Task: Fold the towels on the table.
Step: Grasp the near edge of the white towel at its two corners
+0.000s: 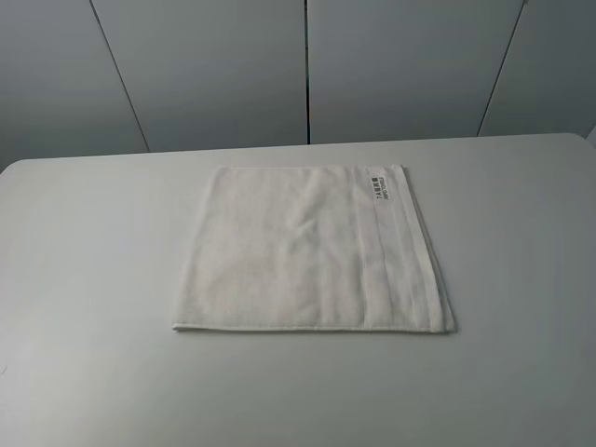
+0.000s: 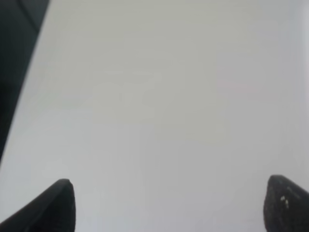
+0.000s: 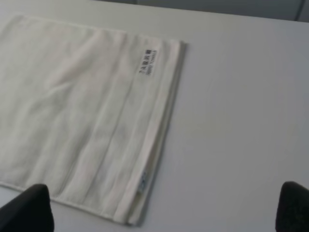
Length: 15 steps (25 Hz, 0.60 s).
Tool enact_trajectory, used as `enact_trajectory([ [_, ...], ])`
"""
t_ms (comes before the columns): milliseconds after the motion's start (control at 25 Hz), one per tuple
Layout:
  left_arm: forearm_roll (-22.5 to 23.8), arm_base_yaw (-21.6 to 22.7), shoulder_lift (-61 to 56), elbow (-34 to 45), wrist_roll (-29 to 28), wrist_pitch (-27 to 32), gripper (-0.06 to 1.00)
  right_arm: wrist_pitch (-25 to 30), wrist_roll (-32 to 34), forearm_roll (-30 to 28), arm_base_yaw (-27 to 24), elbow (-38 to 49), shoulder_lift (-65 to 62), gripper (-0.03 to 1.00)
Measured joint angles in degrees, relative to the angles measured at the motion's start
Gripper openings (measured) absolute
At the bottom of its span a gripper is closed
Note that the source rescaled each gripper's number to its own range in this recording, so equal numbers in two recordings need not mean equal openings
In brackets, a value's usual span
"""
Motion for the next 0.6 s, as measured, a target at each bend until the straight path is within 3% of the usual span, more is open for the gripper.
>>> enact_trajectory([
  [160,-12.1,0.0,8.22,-1.55,15.75,-0.22,1.0,0.47,-6.71,2.37,0.35,-3.8,10.75,1.0],
  [320,-18.81,-0.24,15.27,-2.84,27.58,-1.1,1.0,0.81,-11.24,2.24,4.35,-7.3,20.66,1.0],
  [440,-19.84,-3.18,20.06,-3.78,32.17,-2.05,1.0,0.81,-13.48,-0.29,7.82,-8.99,27.95,1.0],
  [600,-14.33,-13.48,26.9,-5.17,32.92,-4.6,1.0,1.29,-15.49,-2.11,11.34,-10.54,35.95,1.0],
])
